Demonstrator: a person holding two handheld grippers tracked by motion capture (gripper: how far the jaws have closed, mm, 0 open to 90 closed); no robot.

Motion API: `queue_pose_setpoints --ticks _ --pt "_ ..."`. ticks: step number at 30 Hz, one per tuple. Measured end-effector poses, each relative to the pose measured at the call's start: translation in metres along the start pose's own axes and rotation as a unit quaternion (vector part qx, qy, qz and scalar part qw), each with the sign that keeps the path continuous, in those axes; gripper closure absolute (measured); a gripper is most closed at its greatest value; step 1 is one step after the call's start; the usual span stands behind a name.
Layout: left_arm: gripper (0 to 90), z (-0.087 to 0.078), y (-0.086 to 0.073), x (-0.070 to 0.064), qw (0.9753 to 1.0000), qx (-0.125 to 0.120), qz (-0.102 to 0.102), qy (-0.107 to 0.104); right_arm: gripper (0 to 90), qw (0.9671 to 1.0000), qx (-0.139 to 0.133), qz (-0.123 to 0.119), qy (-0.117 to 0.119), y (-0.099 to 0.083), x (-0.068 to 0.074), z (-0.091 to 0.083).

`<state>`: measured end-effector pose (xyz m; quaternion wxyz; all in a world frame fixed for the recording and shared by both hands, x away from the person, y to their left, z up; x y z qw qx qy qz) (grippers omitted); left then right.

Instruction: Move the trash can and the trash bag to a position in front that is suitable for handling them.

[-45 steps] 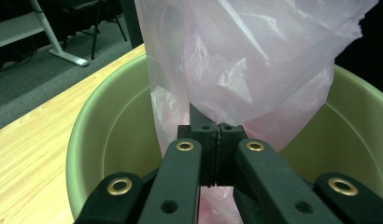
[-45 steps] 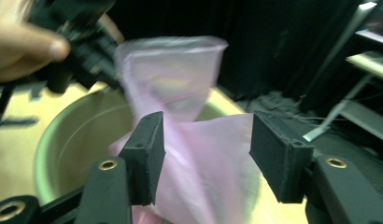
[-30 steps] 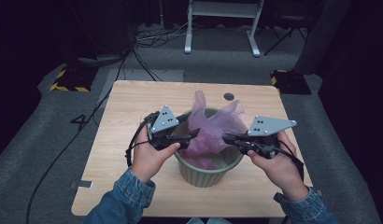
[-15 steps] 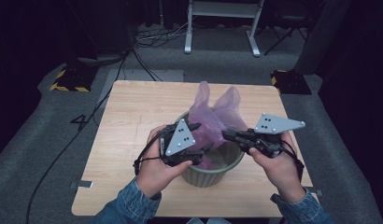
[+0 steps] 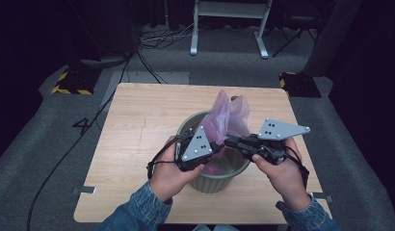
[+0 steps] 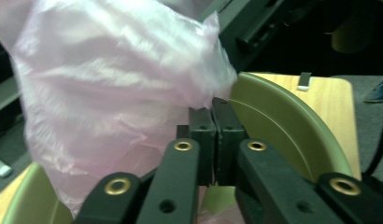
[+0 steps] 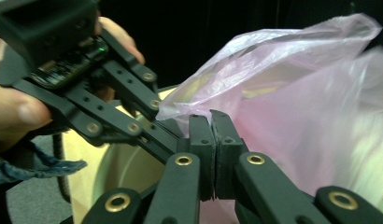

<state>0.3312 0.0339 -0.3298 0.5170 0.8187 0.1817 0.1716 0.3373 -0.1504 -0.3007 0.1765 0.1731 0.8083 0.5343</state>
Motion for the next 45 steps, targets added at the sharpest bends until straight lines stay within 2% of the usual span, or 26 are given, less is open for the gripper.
queue_pose_setpoints --ticks 2,6,11,19,23,24,26,28,30,32,33,35,37,39,40,43,44,45 --pt "90.0 -0.003 -0.002 0.003 0.9999 -0.004 -0.013 -0.007 90.0 0.9999 0.001 0.0 -0.016 -0.001 -0.005 -0.002" --pt "90.0 -0.009 -0.003 0.007 0.9986 -0.022 -0.04 -0.026 90.0 0.9999 0.001 0.009 -0.011 -0.001 -0.008 -0.003" --pt "90.0 -0.013 -0.002 0.008 0.9977 -0.04 -0.043 -0.033 90.0 0.9999 0.001 0.006 -0.013 0.004 -0.009 -0.004" --pt "90.0 -0.016 0.0 0.008 0.9974 -0.05 -0.043 -0.03 90.0 0.9994 0.01 0.007 -0.031 0.004 -0.016 -0.005" --pt "90.0 -0.017 -0.001 0.009 0.9979 -0.041 -0.044 -0.025 90.0 0.9992 0.01 0.016 -0.036 0.001 -0.021 -0.006" --pt "90.0 -0.017 -0.001 0.01 0.998 -0.037 -0.046 -0.023 90.0 0.999 0.011 0.014 -0.041 0.001 -0.022 -0.007" --pt "90.0 -0.018 -0.004 0.012 0.9979 -0.033 -0.052 -0.022 90.0 0.9974 0.015 0.007 -0.07 -0.001 -0.027 -0.012" --pt "90.0 -0.018 -0.006 0.014 0.9979 -0.028 -0.054 -0.02 90.0 0.9974 0.011 0.017 -0.07 -0.002 -0.032 -0.018" --pt "90.0 -0.018 -0.008 0.015 0.9977 -0.028 -0.058 -0.023 90.0 0.9969 0.01 0.017 -0.076 -0.002 -0.034 -0.022" --pt "90.0 -0.016 -0.008 0.014 0.9978 -0.025 -0.054 -0.03 90.0 0.998 0.001 0.009 -0.063 -0.001 -0.034 -0.025" --pt "90.0 -0.014 -0.008 0.013 0.9978 -0.024 -0.052 -0.035 82.6 0.9988 0.0 0.004 -0.05 0.001 -0.032 -0.024" --pt "90.0 -0.012 -0.007 0.011 0.9979 -0.023 -0.045 -0.039 61.2 0.9994 0.002 -0.019 -0.03 0.004 -0.027 -0.02" --pt "90.0 -0.011 -0.008 0.01 0.9981 -0.02 -0.042 -0.04 53.6 0.9988 0.0 -0.04 -0.029 0.007 -0.023 -0.016" --pt "90.0 -0.011 -0.009 0.01 0.9982 -0.021 -0.036 -0.044 45.2 0.9988 0.003 -0.042 -0.022 0.008 -0.021 -0.012" --pt "90.0 -0.012 -0.009 0.009 0.998 -0.022 -0.036 -0.048 41.8 0.999 0.013 -0.041 -0.015 0.007 -0.021 -0.009" --pt "90.0 -0.014 -0.011 0.01 0.998 -0.026 -0.032 -0.049 42.4 0.9989 0.035 -0.031 0.007 0.0 -0.022 -0.001" --pt "90.0 -0.015 -0.011 0.011 0.9979 -0.029 -0.035 -0.048 49.9 0.9986 0.043 -0.026 0.019 -0.003 -0.023 0.001" --pt "90.0 -0.015 -0.012 0.012 0.9979 -0.03 -0.036 -0.046 68.3 0.9979 0.05 -0.025 0.033 -0.005 -0.022 0.001"
Point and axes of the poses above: each handheld gripper's, and its own axes: z roughly forward along the jaws, y roughly out of its top, x roughly to its left, the point moved 3 cm from there along z, roughly forward along the jaws, and after that the axes turned 6 degrees about -z, right-handed, at the moved point
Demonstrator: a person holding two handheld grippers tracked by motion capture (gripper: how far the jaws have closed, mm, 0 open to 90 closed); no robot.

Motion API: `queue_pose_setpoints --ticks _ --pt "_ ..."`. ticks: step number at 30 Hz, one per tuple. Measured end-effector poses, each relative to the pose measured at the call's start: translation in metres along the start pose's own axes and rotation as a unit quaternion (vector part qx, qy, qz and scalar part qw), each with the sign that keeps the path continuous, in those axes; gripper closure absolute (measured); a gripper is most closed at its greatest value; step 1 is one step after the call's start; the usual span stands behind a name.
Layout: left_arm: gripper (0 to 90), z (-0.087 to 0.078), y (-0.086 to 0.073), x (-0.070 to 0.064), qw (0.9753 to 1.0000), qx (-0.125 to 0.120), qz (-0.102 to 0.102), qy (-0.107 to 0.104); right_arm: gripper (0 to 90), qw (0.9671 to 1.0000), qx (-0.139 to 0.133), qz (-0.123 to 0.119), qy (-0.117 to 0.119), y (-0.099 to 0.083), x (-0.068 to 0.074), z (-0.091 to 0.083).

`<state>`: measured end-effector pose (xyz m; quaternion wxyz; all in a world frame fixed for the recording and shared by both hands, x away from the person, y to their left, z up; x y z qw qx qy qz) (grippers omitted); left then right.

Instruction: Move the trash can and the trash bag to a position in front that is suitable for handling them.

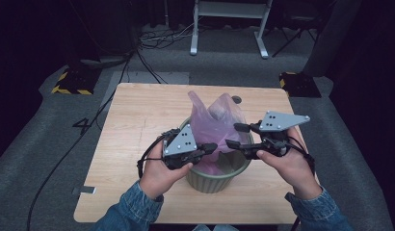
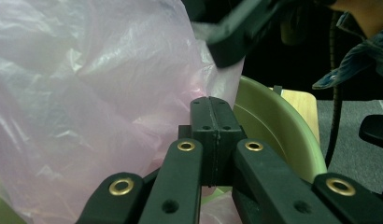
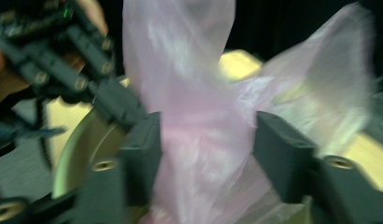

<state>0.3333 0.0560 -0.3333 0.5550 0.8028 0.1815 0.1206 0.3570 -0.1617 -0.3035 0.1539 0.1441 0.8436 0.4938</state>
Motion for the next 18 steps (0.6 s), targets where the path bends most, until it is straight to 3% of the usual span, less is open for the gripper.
queue_pose_setpoints --ticks 2,3,4,7,11,13,15,16,17,18 --pt "84.8 -0.001 -0.001 0.002 0.9999 -0.003 -0.006 0.013 86.6 0.9997 0.002 0.005 0.023 -0.002 0.003 0.0" --pt "74.5 0.0 -0.001 0.003 0.9997 -0.008 -0.007 0.023 90.0 0.9997 0.003 0.004 0.024 -0.002 0.004 0.0" --pt "63.6 0.002 -0.001 0.003 0.9996 -0.002 0.0 0.028 90.0 0.9997 0.003 0.004 0.024 -0.001 0.006 0.0" --pt "58.1 0.007 0.0 -0.002 0.9996 0.013 0.015 0.021 90.0 0.9992 -0.006 0.002 0.04 0.003 0.013 0.002" --pt "79.6 0.009 0.004 -0.005 0.9999 0.012 0.005 0.005 88.1 0.9983 -0.008 -0.012 0.057 0.008 0.022 0.003" --pt "87.9 0.009 0.004 -0.004 0.9999 0.01 -0.003 0.004 74.1 0.9983 -0.005 -0.016 0.056 0.008 0.023 0.004" --pt "89.2 0.007 0.004 -0.003 0.9999 0.006 -0.009 0.002 63.5 0.9988 -0.009 -0.02 0.045 0.008 0.022 0.005" --pt "89.4 0.007 0.004 -0.003 0.9999 0.006 -0.011 -0.002 63.6 0.9988 -0.008 -0.019 0.044 0.007 0.021 0.005" --pt "89.4 0.007 0.004 -0.003 0.9999 0.007 -0.01 -0.002 69.8 0.9989 -0.007 -0.02 0.043 0.007 0.02 0.005" --pt "89.5 0.007 0.004 -0.003 0.9999 0.006 -0.009 0.0 83.3 0.9987 -0.005 -0.025 0.044 0.006 0.02 0.005"
Point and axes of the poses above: each handheld gripper's, and its own axes: z roughly forward along the jaws, y roughly out of its top, x roughly to its left, the point moved 3 cm from there along z, roughly forward along the jaws, and after that the axes turned 6 degrees about -z, right-handed, at the moved point
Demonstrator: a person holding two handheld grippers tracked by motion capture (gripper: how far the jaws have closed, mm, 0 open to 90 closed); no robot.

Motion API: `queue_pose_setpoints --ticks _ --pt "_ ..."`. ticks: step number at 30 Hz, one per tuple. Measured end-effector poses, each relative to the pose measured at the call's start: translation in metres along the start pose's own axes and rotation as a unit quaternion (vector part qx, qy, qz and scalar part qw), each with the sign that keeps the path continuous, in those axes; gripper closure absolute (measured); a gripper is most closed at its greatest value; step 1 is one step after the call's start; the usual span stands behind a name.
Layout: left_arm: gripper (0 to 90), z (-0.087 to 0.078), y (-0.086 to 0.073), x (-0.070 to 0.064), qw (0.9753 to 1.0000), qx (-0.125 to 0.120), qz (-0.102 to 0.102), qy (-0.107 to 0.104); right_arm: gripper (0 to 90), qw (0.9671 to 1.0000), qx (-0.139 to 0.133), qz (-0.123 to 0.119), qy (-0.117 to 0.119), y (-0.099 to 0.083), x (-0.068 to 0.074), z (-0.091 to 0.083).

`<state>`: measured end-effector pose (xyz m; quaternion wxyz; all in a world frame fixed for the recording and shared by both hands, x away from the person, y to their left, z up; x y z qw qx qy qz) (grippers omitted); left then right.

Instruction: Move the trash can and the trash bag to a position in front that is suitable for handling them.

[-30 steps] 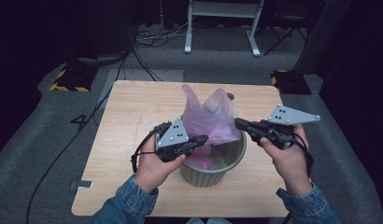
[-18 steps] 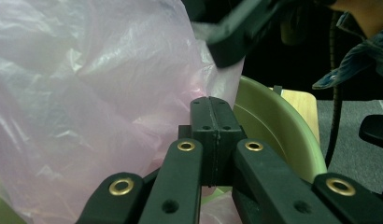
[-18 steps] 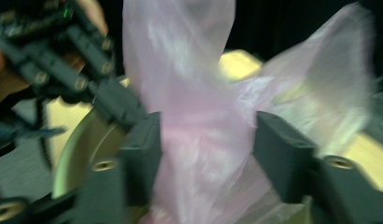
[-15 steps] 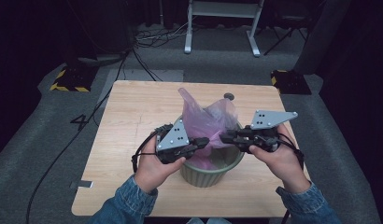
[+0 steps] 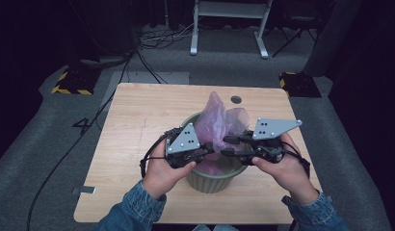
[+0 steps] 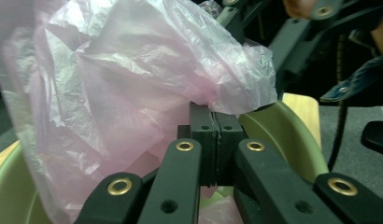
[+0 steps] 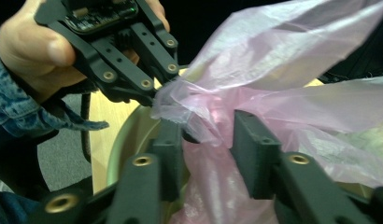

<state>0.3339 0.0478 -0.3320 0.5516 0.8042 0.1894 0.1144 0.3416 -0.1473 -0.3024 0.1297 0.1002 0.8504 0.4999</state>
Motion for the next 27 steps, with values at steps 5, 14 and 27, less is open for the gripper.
queue_pose_setpoints --ticks 5,14,27 --pt "90.0 -0.003 -0.001 0.001 0.9999 -0.004 -0.009 0.001 90.0 0.9998 -0.008 0.016 -0.012 -0.002 -0.004 -0.006" --pt "90.0 -0.011 -0.004 0.007 0.9996 -0.001 -0.021 0.02 90.0 0.9966 -0.003 0.037 -0.074 -0.007 -0.01 -0.019" --pt "90.0 0.0 -0.004 0.003 0.9999 0.001 -0.014 -0.005 55.5 0.9995 -0.019 -0.011 -0.023 0.011 0.003 -0.014"
Point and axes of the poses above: each handheld gripper's, and its own axes: z roughly forward along the jaws, y roughly out of its top, x roughly to its left, the point moved 3 cm from there along z, roughly forward along the jaws, and after that the axes turned 6 degrees about -z, right-handed, at the moved point
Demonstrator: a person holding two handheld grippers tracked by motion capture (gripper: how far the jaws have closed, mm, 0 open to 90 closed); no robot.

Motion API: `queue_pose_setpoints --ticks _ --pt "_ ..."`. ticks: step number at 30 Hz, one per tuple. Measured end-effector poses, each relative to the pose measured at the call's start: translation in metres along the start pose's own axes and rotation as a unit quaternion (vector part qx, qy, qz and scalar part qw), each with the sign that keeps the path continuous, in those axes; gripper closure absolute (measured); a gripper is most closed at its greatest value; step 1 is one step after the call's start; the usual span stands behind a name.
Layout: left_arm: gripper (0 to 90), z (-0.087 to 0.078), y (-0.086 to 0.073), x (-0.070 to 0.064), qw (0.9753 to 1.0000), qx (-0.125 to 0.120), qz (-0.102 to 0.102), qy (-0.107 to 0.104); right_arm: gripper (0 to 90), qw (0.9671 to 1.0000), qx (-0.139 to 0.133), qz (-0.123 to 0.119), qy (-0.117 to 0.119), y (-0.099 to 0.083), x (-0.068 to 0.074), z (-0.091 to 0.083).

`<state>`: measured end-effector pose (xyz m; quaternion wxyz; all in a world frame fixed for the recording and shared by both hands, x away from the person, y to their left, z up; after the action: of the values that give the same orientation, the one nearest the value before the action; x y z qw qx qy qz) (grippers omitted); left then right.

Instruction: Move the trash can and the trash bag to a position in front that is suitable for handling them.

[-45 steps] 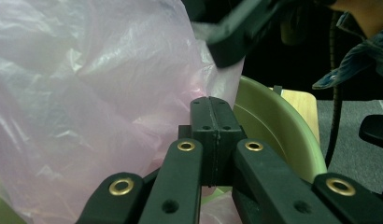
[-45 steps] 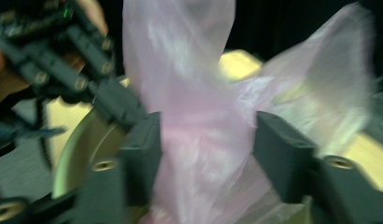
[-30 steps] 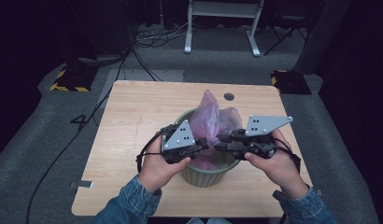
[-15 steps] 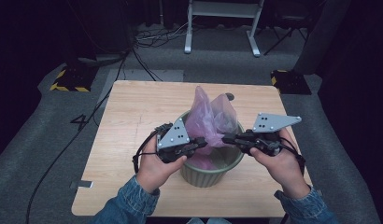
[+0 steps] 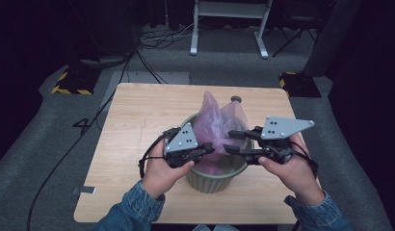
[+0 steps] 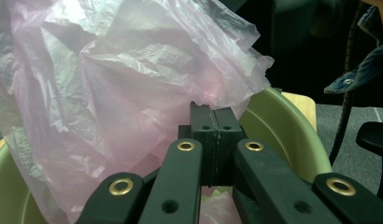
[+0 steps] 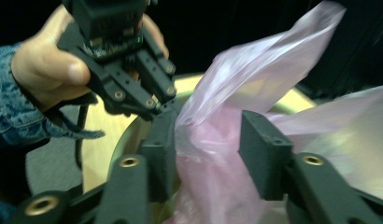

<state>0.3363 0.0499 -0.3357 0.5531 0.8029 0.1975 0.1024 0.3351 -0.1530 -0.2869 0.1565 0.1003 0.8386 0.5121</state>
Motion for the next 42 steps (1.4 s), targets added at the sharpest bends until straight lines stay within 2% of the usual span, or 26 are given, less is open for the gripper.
queue_pose_setpoints --ticks 2,3,4,5,6,7,9,11,15,22,25,30,32,34,36,39,40,41,42 --pt "89.8 0.0 0.001 -0.001 1.0 -0.001 0.001 -0.004 54.0 0.9999 0.013 0.004 0.007 -0.003 0.0 0.008" --pt "89.8 0.0 0.0 -0.002 1.0 -0.001 0.003 -0.008 60.3 0.9998 0.017 0.003 0.007 -0.004 0.0 0.011" --pt "89.8 0.0 0.0 -0.002 0.9999 -0.001 0.005 -0.011 74.3 0.9998 0.021 -0.003 0.005 -0.005 0.0 0.013" --pt "89.8 0.0 0.0 -0.003 0.9998 -0.002 0.008 -0.018 82.8 0.9997 0.024 -0.004 0.006 -0.005 -0.001 0.013" --pt "89.8 0.0 -0.001 -0.003 0.9998 -0.004 0.007 -0.021 89.4 0.9997 0.018 0.005 0.011 -0.005 -0.003 0.013" --pt "89.9 -0.001 -0.001 -0.004 0.9996 -0.008 0.005 -0.026 90.0 0.9996 0.012 0.015 0.019 -0.005 -0.005 0.012" --pt "90.0 -0.003 -0.001 -0.004 0.9995 -0.011 0.003 -0.03 90.0 0.9989 0.007 0.035 0.031 -0.005 -0.007 0.011" --pt "90.0 -0.004 -0.001 -0.003 0.9991 -0.021 -0.002 -0.036 90.0 0.9985 0.004 0.043 0.034 -0.005 -0.007 0.011" --pt "90.0 -0.008 -0.001 -0.003 0.9987 -0.038 -0.003 -0.034 90.0 0.9986 0.002 0.049 0.019 -0.003 -0.008 0.009" --pt "90.0 -0.009 0.0 -0.002 0.9984 -0.05 0.002 -0.026 90.0 0.9982 -0.004 0.059 0.01 -0.005 -0.011 0.006" --pt "89.9 -0.009 -0.002 0.002 0.9991 -0.04 -0.007 -0.014 90.0 0.9983 -0.003 0.059 -0.002 -0.007 -0.013 0.003" --pt "90.0 -0.01 -0.006 0.007 0.9991 -0.037 -0.02 -0.009 90.0 0.9979 0.005 0.061 -0.023 -0.012 -0.018 -0.001" --pt "90.0 -0.011 -0.007 0.008 0.9994 -0.03 -0.019 -0.003 90.0 0.9973 0.006 0.061 -0.041 -0.014 -0.021 -0.003" --pt "90.0 -0.013 -0.007 0.009 0.9992 -0.031 -0.025 -0.007 90.0 0.9963 0.002 0.066 -0.056 -0.016 -0.026 -0.009" --pt "89.9 -0.013 -0.007 0.01 0.9991 -0.032 -0.024 -0.011 90.0 0.9964 -0.007 0.064 -0.055 -0.015 -0.028 -0.014" --pt "89.2 -0.011 -0.006 0.008 0.999 -0.034 -0.024 -0.015 90.0 0.9981 -0.004 0.054 -0.029 -0.012 -0.023 -0.013" --pt "89.0 -0.011 -0.006 0.008 0.999 -0.034 -0.023 -0.016 85.0 0.9985 0.006 0.053 -0.011 -0.012 -0.02 -0.01" --pt "89.0 -0.01 -0.006 0.007 0.999 -0.034 -0.022 -0.018 79.4 0.9986 0.01 0.051 -0.004 -0.012 -0.018 -0.007" --pt "88.9 -0.01 -0.006 0.007 0.999 -0.034 -0.022 -0.019 69.9 0.9987 0.015 0.049 -0.003 -0.012 -0.017 -0.004"
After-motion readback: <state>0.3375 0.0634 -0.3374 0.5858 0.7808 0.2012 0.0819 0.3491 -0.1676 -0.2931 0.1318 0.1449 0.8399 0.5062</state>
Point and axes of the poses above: each handheld gripper's, and its own axes: z roughly forward along the jaws, y roughly out of its top, x roughly to its left, the point moved 3 cm from there along z, roughly forward along the jaws, and after that the axes turned 6 degrees about -z, right-handed, at the moved point
